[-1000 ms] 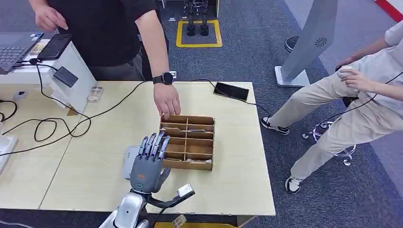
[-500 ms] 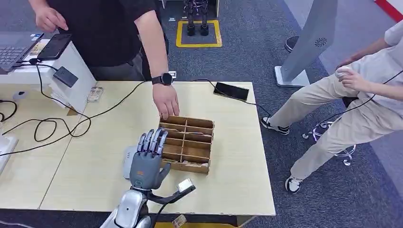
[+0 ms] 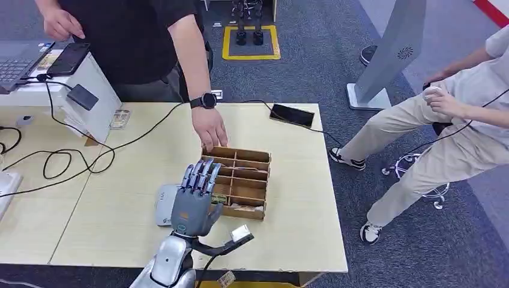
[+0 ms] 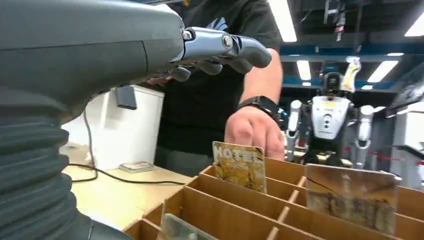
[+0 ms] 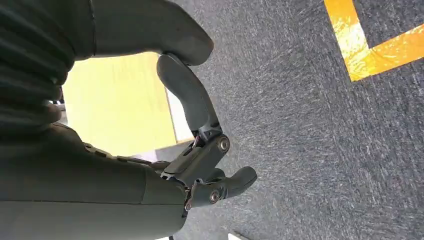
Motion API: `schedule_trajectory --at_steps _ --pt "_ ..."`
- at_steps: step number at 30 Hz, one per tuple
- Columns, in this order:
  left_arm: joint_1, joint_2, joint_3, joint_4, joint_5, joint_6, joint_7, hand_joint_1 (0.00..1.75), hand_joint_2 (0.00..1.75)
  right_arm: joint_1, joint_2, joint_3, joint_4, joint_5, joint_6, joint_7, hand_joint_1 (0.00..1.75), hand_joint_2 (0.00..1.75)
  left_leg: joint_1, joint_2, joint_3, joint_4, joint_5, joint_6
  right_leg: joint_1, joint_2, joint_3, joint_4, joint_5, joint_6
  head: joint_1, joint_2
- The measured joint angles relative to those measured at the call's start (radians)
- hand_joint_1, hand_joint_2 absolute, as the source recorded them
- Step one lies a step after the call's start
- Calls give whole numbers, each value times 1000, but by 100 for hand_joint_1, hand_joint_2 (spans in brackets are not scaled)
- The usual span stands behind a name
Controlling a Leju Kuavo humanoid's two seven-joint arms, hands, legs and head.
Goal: Pass the card to the sensor for recognition and then transmit it.
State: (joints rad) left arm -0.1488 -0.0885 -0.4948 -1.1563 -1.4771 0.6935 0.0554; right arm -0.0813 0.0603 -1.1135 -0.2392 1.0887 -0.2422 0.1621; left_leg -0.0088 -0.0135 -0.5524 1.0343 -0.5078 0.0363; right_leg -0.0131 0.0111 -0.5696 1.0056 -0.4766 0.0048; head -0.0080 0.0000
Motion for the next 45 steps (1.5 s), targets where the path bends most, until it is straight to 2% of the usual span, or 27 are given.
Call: schedule_trajectory --at_steps 1,7,8,9,10,14,17,20,28,43,45 --pt "-1 0 0 14 1 0 -21 0 175 0 0 0 0 2 0 2 0 175 0 0 0 0 0 0 0 0 0 0 0 0 0 0" --pt "-1 0 0 42 3 0 -54 0 175 0 0 0 1 9 0 3 0 175 0 0 0 0 0 0 0 0 0 0 0 0 0 0" --pt "-1 -1 0 48 3 0 -60 84 175 0 0 0 2 10 1 1 0 175 0 0 0 0 0 0 0 0 0 0 0 0 0 0" --pt "-3 -1 0 56 3 0 -66 159 175 0 0 0 2 10 3 0 0 175 0 0 0 0 0 0 0 0 0 0 0 0 0 0" --pt "-6 -1 0 66 3 0 -75 175 175 -1 0 0 2 11 4 0 0 175 0 0 0 0 0 0 0 0 0 0 0 0 0 0" --pt "-20 -5 -1 117 3 0 -69 175 175 -2 0 3 2 9 11 -3 0 175 0 0 0 0 0 0 0 0 0 0 0 0 0 0" --pt "-36 -7 -3 173 2 0 -60 161 175 -3 -3 5 3 7 11 -8 0 175 0 0 0 0 0 0 0 0 0 0 0 0 0 0" --pt "-60 -6 -17 243 3 3 -49 175 175 -4 -6 7 3 7 11 -3 0 175 0 0 0 0 0 0 0 0 0 0 0 0 0 0" --pt "-111 -6 -35 353 2 13 -44 175 175 -6 -8 8 3 6 11 -3 0 175 0 0 0 0 0 0 0 0 0 0 0 0 0 0" --pt "-137 -10 -47 391 2 13 -31 175 175 -10 -8 8 3 1 11 -9 0 175 0 -1 3 0 0 0 0 -1 4 0 0 0 0 0" --pt "-137 -10 -53 391 3 14 -29 166 175 -10 -8 8 3 0 11 -9 0 175 0 -1 3 0 0 0 0 -1 4 0 0 0 0 0"
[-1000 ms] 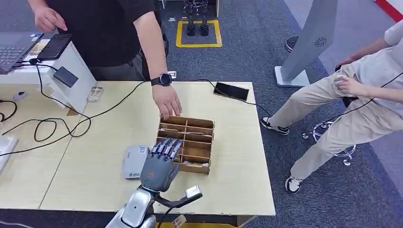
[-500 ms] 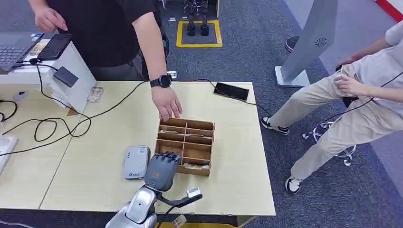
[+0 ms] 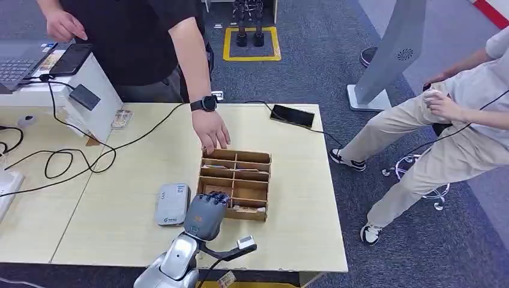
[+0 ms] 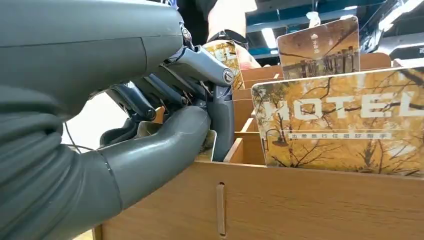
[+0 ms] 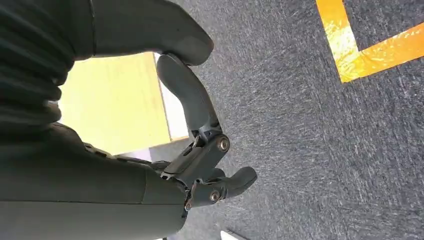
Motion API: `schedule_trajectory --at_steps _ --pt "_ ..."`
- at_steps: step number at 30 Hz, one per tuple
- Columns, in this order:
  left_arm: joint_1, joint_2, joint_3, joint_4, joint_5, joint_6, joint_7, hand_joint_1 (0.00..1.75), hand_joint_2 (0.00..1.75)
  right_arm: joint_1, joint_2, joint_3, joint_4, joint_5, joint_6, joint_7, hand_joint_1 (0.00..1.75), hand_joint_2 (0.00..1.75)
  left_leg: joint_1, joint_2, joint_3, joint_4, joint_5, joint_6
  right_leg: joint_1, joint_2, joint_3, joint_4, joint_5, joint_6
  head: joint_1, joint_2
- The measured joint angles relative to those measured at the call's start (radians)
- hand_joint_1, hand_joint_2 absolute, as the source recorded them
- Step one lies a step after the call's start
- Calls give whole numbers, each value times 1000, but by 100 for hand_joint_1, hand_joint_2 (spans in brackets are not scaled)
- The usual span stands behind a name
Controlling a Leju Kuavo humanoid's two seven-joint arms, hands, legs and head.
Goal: Pass the card to the sensor for recognition and then transmit it.
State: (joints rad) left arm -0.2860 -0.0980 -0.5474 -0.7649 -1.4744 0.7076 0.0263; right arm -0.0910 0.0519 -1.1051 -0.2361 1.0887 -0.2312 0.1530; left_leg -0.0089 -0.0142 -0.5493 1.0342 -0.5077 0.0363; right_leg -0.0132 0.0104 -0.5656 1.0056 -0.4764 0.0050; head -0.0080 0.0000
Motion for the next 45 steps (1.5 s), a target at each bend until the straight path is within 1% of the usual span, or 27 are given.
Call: schedule_trajectory --at_steps 3,4,5,8,10,12,14,16,18,19,20,23,24,25,26,27,28,31,34,37,45 --pt "0 0 -5 0 0 0 4 171 175 0 -1 0 0 -1 0 -1 0 175 0 0 0 0 0 0 0 0 0 0 0 0 0 0" --pt "0 0 -5 0 0 1 4 169 175 1 -1 0 0 -2 0 -2 0 175 0 0 0 0 0 0 0 0 0 0 0 0 0 0" --pt "0 0 -5 0 1 1 3 175 175 1 -2 0 0 -2 0 -3 0 175 0 0 0 0 0 0 0 0 0 0 0 0 0 0" --pt "3 0 -5 -5 2 2 -6 175 175 1 -3 0 0 -3 0 -6 0 175 0 0 0 0 0 0 0 0 0 0 0 0 0 0" --pt "10 0 -5 -18 3 2 -21 175 175 1 -4 0 0 -3 0 -10 0 175 0 0 0 0 0 0 0 0 0 0 0 0 0 0" --pt "26 2 -3 -56 9 2 -57 175 175 2 -4 0 0 -5 -1 -14 0 175 0 0 0 0 0 0 0 0 0 0 0 0 0 0" --pt "56 -1 22 -113 22 2 -132 175 175 3 -4 0 0 -5 -2 -17 0 175 0 0 0 0 0 0 0 0 -1 0 0 0 0 0" --pt "93 -26 81 -184 48 3 -248 175 175 5 -4 0 0 -8 -4 -18 0 175 0 0 -2 0 0 0 0 1 -2 0 0 0 0 0" --pt "121 -58 159 -238 76 2 -357 175 175 5 -4 0 0 -8 -7 -18 0 175 0 0 -3 0 0 0 0 1 -4 0 -1 0 0 0" --pt "132 -73 193 -261 85 2 -390 175 175 5 -4 0 0 -8 -8 -18 0 175 0 0 -3 0 -1 1 0 1 -4 0 -1 0 0 0" --pt "141 -86 227 -284 92 2 -411 175 175 5 -4 0 0 -8 -8 -18 0 175 0 0 -3 0 -1 1 0 1 -4 0 -1 0 0 0" --pt "160 -108 274 -320 97 2 -431 175 175 5 -4 0 0 -8 -10 -18 0 175 0 0 -3 0 -1 1 0 1 -4 0 -1 0 0 0" --pt "165 -121 294 -331 106 2 -459 175 175 6 -4 0 0 -8 -11 -18 0 175 0 0 -3 0 -1 1 0 0 -4 0 -1 0 0 0" --pt "168 -134 320 -343 124 2 -517 175 175 5 -4 0 1 -8 -12 -18 0 175 0 0 -3 0 -1 1 0 1 -4 0 -1 0 0 0" --pt "172 -139 348 -356 144 2 -580 175 175 5 -4 0 1 -8 -13 -21 0 175 0 1 -3 0 -1 1 0 1 -4 0 -1 0 1 0" --pt "178 -141 379 -367 173 1 -630 175 175 5 -4 0 1 -7 -14 -21 0 175 0 3 -2 0 -1 1 0 3 -4 0 -1 0 0 0" --pt "183 -145 403 -378 199 2 -658 175 175 6 -4 0 1 -6 -14 -24 0 175 0 3 -1 0 -1 1 0 4 -4 0 -1 0 0 0" --pt "190 -146 434 -408 263 1 -673 175 175 5 -4 0 2 -1 -17 -24 0 175 0 3 -1 0 -1 0 0 4 -4 0 -1 0 0 0" --pt "190 -147 452 -419 288 1 -674 175 175 5 -4 0 2 0 -18 -27 0 175 0 3 -1 0 -1 0 0 4 -4 0 -1 0 0 0" --pt "190 -147 462 -420 284 1 -685 175 175 5 -3 0 2 0 -19 -27 0 175 0 3 -2 0 -1 0 0 4 -4 0 -1 0 0 0" --pt "194 -147 491 -420 242 0 -682 175 175 4 -3 0 4 0 -20 -27 0 175 0 3 -2 0 -1 0 0 4 -4 0 -1 0 0 0"
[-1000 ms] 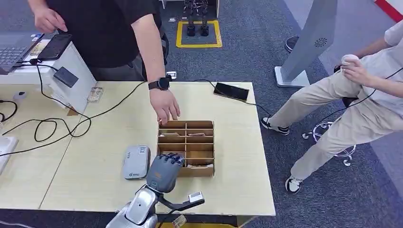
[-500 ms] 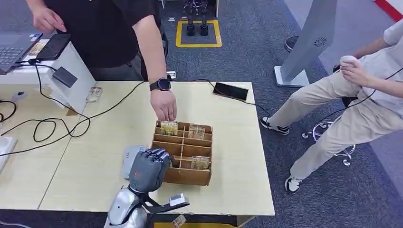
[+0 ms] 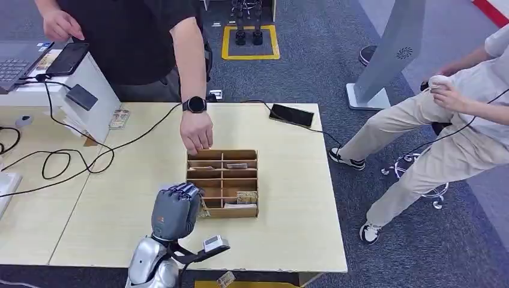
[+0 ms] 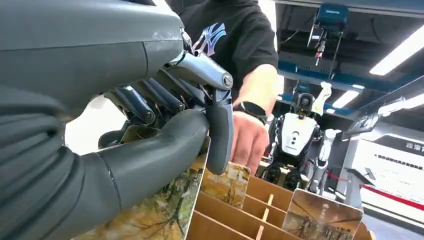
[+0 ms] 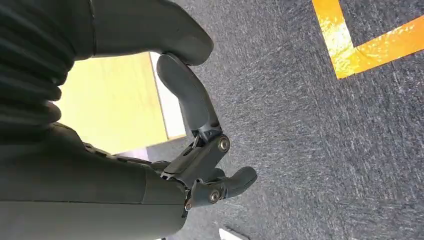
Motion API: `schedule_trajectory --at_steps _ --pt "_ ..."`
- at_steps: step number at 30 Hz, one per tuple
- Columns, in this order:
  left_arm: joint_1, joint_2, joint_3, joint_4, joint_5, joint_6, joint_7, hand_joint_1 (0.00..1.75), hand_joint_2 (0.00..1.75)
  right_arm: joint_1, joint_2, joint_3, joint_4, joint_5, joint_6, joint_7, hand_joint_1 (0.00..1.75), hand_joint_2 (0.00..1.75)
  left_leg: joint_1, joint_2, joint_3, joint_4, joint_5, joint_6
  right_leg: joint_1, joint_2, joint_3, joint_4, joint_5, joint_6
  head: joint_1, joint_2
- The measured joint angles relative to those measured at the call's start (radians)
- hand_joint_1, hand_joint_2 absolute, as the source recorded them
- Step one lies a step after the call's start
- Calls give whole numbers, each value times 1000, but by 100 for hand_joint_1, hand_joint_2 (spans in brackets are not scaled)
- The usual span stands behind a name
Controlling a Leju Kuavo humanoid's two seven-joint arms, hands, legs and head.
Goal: Pass the card to the sensor for recognition and then transmit it.
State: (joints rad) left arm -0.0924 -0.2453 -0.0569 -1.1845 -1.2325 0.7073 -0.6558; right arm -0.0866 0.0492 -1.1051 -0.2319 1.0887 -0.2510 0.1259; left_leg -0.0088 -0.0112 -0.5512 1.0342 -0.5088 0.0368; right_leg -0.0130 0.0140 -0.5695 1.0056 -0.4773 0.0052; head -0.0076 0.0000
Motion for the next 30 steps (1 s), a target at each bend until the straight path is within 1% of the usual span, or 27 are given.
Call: schedule_trajectory --at_steps 18,22,24,28,30 --pt "3 -1 19 1 -7 0 -3 175 175 0 2 0 0 0 -6 -8 0 175 0 0 0 0 0 0 0 0 0 0 0 0 0 0" --pt "4 -1 27 2 26 0 -4 175 175 0 2 0 0 -2 -14 -13 0 175 0 0 0 0 0 0 0 0 0 0 0 0 0 0" --pt "3 -2 29 6 112 0 -6 175 175 0 2 0 0 -5 -18 -14 0 175 0 0 0 0 0 0 0 0 0 0 0 0 0 0" --pt "-17 -4 28 43 456 -4 -8 175 175 0 6 0 0 -10 -35 -8 0 175 0 0 0 0 0 0 0 0 -1 0 0 0 0 0" --pt "-37 -4 19 62 604 -6 20 175 175 0 10 0 0 -10 -39 -2 0 175 0 0 1 0 0 0 0 0 -1 0 0 0 0 0"
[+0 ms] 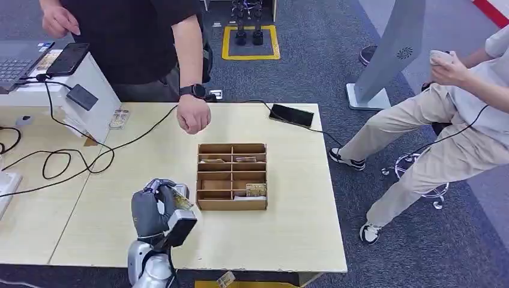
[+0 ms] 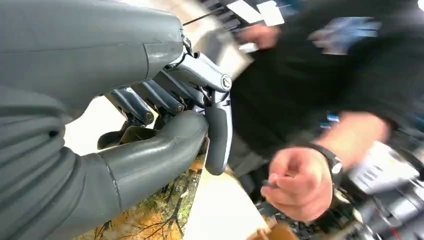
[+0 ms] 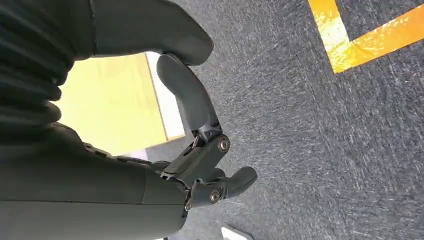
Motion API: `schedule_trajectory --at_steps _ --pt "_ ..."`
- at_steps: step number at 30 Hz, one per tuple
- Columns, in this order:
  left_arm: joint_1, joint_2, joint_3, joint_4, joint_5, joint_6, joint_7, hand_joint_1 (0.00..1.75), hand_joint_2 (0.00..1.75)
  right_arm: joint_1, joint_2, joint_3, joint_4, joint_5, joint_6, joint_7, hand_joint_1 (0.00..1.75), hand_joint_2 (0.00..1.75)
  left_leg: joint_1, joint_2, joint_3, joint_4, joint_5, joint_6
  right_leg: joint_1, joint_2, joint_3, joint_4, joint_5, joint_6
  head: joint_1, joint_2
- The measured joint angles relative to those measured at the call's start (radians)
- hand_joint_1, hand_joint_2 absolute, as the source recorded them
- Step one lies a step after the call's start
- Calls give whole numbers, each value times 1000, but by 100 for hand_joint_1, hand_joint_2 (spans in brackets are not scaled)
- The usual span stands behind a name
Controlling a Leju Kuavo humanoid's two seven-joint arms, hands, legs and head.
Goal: Pass the card to the sensor for recognition and then transmit it.
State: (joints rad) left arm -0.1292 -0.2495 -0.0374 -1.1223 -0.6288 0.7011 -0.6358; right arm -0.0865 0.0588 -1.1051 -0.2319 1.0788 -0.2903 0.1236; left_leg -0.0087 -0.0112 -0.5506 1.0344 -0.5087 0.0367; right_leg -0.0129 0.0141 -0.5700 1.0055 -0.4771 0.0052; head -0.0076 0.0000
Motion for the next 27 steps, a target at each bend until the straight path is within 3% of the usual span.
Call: schedule_trajectory --at_steps 2,12,27 --pt "-25 1 -28 8 81 -1 35 175 175 0 3 0 0 5 -3 3 0 175 0 0 -1 0 0 0 0 0 0 0 0 0 0 0" --pt "-228 -3 -79 58 240 -2 168 175 175 -2 7 7 0 39 -3 9 0 175 0 -1 -1 0 0 0 0 -1 1 0 1 0 0 0" --pt "-362 12 -83 202 312 -2 231 175 175 -9 8 31 0 65 -3 27 0 175 0 -1 -1 0 0 0 0 -1 1 0 1 0 0 0"
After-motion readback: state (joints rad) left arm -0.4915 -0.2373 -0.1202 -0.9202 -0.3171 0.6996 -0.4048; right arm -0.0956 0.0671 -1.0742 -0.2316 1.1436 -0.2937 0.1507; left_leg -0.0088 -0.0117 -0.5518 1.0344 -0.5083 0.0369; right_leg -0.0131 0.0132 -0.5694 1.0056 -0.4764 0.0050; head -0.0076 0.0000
